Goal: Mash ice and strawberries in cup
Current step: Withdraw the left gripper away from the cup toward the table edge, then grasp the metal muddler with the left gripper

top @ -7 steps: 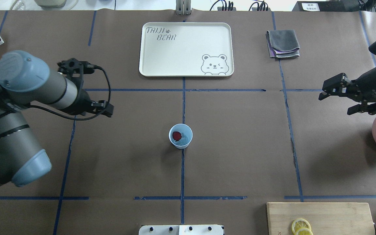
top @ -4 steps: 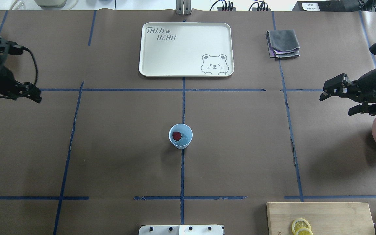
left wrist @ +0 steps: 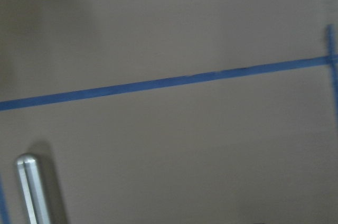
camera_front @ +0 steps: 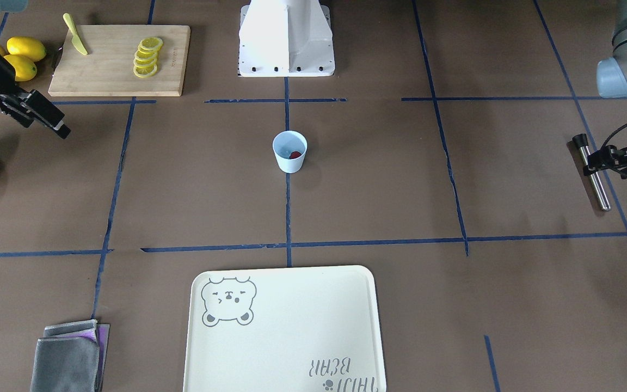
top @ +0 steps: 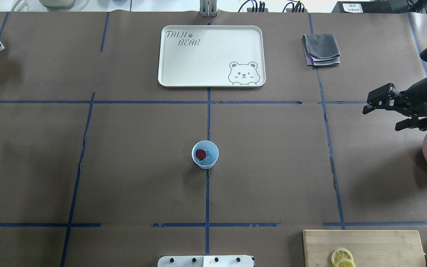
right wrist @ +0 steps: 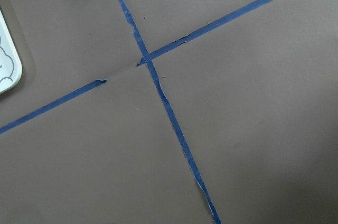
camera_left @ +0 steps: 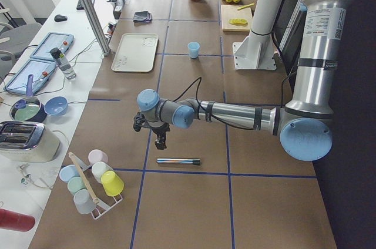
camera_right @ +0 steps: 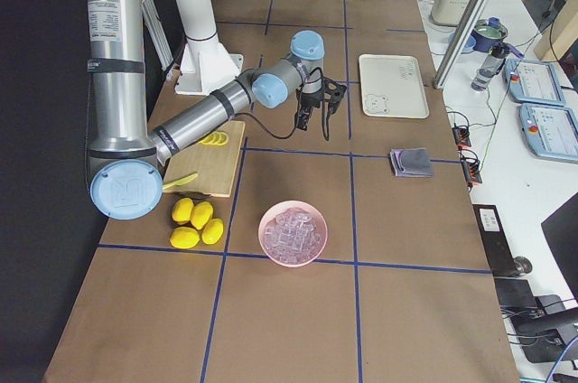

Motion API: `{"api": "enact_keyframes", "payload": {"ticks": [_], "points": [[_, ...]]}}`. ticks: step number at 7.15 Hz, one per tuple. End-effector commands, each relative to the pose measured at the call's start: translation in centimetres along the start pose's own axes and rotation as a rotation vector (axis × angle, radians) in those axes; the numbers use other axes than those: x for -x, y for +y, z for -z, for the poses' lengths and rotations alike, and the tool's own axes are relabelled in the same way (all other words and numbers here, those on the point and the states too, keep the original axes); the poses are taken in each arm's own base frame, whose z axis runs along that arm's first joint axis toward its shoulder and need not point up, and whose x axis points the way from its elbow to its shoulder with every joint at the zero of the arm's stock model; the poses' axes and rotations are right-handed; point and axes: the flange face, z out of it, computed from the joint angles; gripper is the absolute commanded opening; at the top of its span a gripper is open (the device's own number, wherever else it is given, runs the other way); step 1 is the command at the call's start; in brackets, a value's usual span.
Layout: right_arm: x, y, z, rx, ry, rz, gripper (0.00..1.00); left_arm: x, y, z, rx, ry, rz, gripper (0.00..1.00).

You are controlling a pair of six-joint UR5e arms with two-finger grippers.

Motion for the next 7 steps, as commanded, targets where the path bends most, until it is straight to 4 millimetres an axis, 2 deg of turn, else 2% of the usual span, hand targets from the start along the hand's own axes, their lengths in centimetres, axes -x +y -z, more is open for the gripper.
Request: {"api": "enact_keyframes", "payload": {"ticks": [1,2,3,6,7], "points": [[0.2,0.3,0.5,-0.003,-0.008,0.004,1.0,4.7,1.8,-3.4,-0.101,-0.032,0.039,0.94],[0.2,0.4,0.6,-0.004,-0.01,0.006,1.0,6.1,2.9,-4.6,-0.108,-0.029,0.044,0.94],[0.1,0.3,0.6,-0.003,-0.008,0.004,1.0,6.3,3.1,-4.8,-0.119,-0.024,0.064,0.94],[0.2,0.3,0.4,-0.002,-0.006,0.004,1.0,5.7,2.5,-4.9,-0.141,-0.026,0.11,0.94],[0.3,0.3,0.3,-0.001,-0.006,0.005,1.0,5.4,2.5,-5.8,-0.149,-0.045,0.096,0.94]]}}
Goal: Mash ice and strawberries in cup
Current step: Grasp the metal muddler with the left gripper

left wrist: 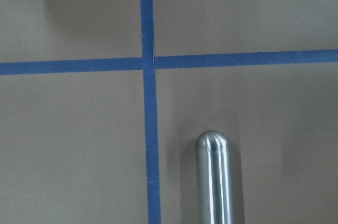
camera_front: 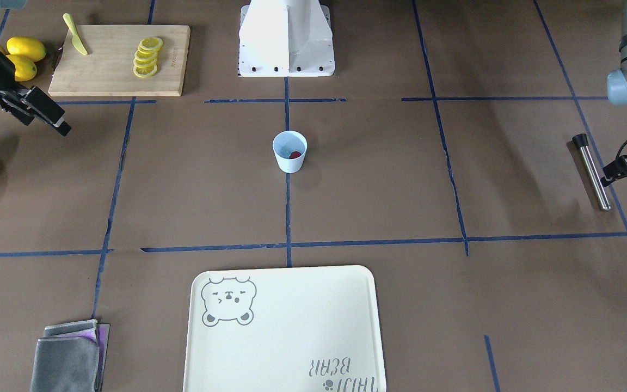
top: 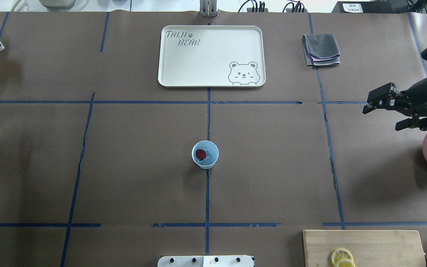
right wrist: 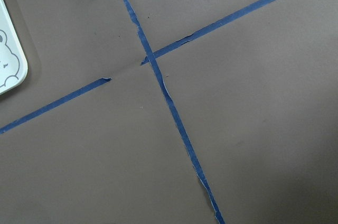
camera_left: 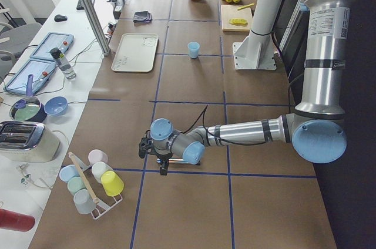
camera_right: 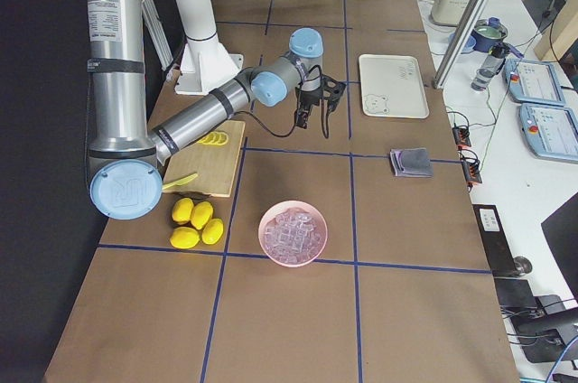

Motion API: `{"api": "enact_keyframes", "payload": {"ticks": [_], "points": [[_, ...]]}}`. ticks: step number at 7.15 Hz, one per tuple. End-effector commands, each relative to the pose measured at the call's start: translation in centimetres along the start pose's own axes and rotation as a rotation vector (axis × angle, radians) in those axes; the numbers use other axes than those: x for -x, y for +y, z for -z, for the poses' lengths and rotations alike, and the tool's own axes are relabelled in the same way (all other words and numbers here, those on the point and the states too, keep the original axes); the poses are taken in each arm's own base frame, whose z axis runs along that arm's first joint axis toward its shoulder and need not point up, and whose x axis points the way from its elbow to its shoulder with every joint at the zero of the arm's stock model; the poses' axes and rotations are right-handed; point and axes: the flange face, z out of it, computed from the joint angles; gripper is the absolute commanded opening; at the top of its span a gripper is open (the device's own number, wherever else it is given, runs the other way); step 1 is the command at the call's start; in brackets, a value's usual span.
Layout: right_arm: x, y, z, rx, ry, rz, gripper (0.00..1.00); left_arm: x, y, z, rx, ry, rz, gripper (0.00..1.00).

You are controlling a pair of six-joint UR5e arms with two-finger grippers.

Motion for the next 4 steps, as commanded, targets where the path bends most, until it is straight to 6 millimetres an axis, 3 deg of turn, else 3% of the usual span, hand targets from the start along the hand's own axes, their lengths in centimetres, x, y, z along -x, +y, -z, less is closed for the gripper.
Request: {"api": "enact_keyframes", "payload": {"ticks": [1,4], "points": [[0.14,-0.01,-0.05,0.001,-0.001,0.002,1.0,-1.04,0.19,-1.41,-0.004,-0.016,-0.015,0.94],[0.22,0.0,-0.02,0.0,-0.002,0.003,1.0,-2.01,0.55,-2.27,0.013,-0.012,-0.036,0.93]]}}
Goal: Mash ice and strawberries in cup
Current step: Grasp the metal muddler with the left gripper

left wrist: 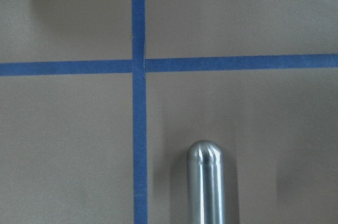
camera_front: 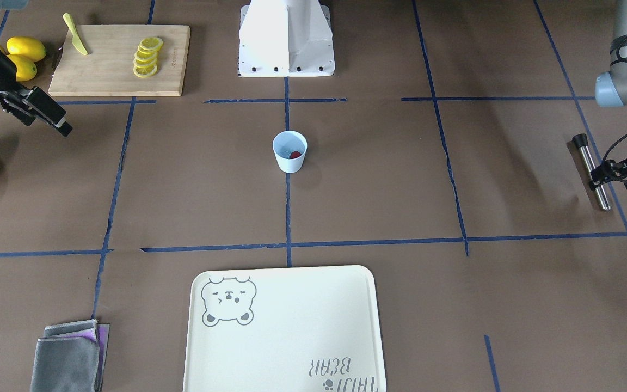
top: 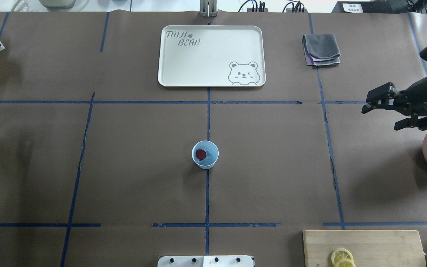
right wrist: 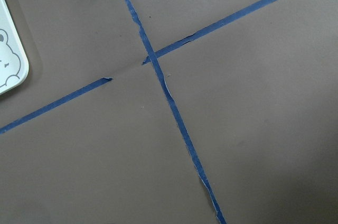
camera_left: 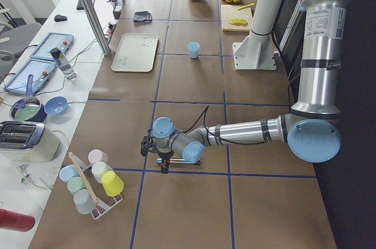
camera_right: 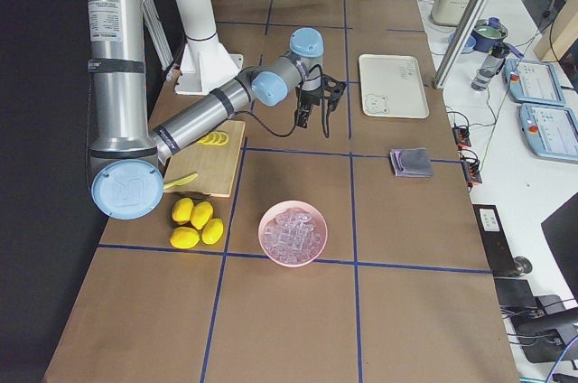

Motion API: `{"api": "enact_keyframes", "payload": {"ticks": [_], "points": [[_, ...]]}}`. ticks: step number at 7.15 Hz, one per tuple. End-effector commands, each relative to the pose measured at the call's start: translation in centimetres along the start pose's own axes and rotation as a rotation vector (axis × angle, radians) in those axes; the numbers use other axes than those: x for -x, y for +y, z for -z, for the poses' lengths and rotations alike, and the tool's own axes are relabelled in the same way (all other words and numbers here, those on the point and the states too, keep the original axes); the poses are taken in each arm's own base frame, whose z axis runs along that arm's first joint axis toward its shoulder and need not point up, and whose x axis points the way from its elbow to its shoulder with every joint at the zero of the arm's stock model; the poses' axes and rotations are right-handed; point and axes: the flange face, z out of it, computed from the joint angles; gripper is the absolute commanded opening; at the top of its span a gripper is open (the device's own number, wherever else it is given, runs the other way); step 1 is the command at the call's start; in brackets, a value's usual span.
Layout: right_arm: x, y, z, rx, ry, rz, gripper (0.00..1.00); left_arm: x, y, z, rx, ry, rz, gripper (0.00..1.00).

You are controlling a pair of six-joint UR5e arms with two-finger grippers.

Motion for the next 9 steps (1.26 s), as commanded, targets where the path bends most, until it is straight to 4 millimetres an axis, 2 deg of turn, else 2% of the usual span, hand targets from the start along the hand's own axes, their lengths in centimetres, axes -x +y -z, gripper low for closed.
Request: {"api": "enact_keyframes", "payload": {"ticks": [1,3,5,6,7,8,9], "points": [[0.03,0.0,0.01,0.0,0.0,0.0,1.0,-0.34,0.18,-0.45,0.01,0.0,-0.007,0.91],[-0.07,-0.04,-0.08,0.001,0.002,-0.001,1.0,-0.11,0.49,-1.13,0.023,-0.004,-0.005,0.86],[-0.07,-0.04,-0.08,0.001,0.002,-0.001,1.0,0.06,0.56,-1.28,0.027,-0.006,-0.002,0.68],[-0.07,-0.04,-0.08,0.001,0.002,-0.001,1.0,0.06,0.56,-1.28,0.027,-0.006,-0.002,0.67],[-0.04,0.0,-0.02,0.0,0.001,-0.001,1.0,-0.04,0.5,-1.31,0.027,-0.007,-0.002,0.55],[0.03,0.0,0.01,0.0,0.0,0.0,1.0,-0.11,0.48,-1.27,0.027,-0.005,-0.002,0.28],[-0.03,-0.01,0.09,-0.001,-0.001,0.0,1.0,-0.4,0.27,-1.1,0.022,-0.001,-0.004,0.06]]}}
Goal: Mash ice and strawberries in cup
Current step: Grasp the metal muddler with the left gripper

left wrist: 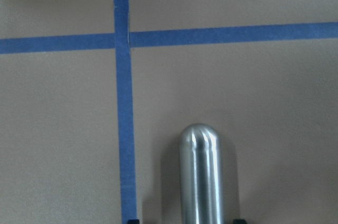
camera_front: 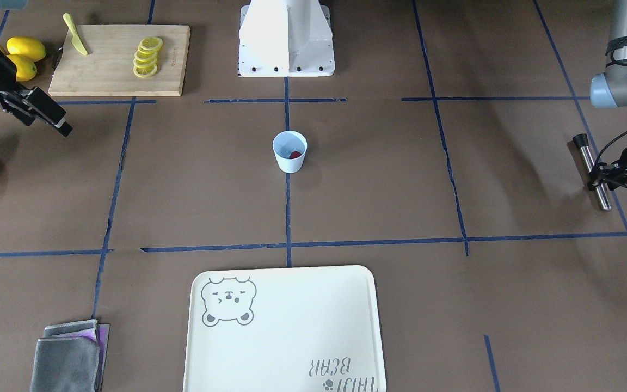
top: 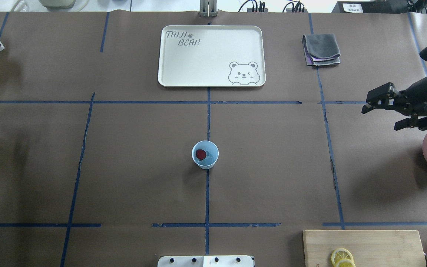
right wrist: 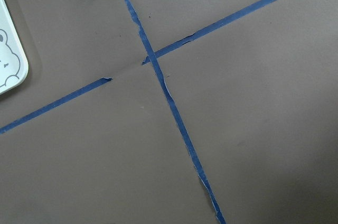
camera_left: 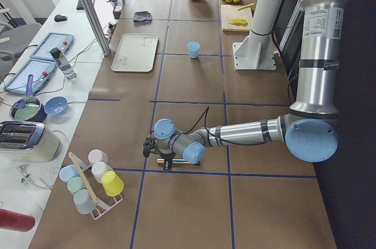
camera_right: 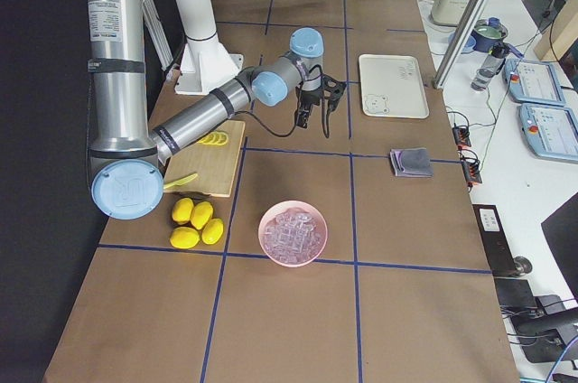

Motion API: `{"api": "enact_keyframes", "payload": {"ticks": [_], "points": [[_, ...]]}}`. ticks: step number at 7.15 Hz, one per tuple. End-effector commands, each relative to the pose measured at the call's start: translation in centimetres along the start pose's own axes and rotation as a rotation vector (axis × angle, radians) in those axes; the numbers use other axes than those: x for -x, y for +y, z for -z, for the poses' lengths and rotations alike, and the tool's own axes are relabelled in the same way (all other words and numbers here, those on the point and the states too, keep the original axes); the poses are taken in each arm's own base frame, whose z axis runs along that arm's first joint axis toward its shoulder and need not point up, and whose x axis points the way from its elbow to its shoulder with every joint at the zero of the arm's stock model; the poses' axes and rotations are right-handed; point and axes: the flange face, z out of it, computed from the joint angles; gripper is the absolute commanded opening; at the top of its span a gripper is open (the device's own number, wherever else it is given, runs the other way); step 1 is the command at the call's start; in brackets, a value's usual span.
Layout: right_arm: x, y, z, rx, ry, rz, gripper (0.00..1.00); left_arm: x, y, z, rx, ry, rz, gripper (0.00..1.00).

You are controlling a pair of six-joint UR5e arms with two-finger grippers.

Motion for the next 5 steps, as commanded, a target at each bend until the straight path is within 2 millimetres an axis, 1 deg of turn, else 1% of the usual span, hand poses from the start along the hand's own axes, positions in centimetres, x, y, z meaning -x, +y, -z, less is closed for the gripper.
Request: {"api": "enact_keyframes", "payload": {"ticks": [1,2,3,4,5], "points": [[0.0,0.1,0.2,-0.002,-0.003,0.002,1.0,-1.0,-0.6,0.5,-0.009,0.016,-0.008,0.0],[0.1,0.1,0.4,-0.002,-0.005,0.002,1.0,-3.0,-2.2,1.6,-0.033,0.039,0.037,0.0],[0.1,0.1,0.5,-0.003,-0.007,0.002,1.0,-5.9,-3.0,3.4,-0.025,0.125,0.026,0.0],[0.1,0.1,0.9,-0.007,-0.011,0.0,1.0,-10.1,-3.9,6.8,-0.043,0.21,-0.021,0.0],[0.0,0.0,1.1,-0.011,-0.013,-0.002,1.0,-17.0,-4.8,9.4,-0.08,0.266,-0.084,0.0]]}}
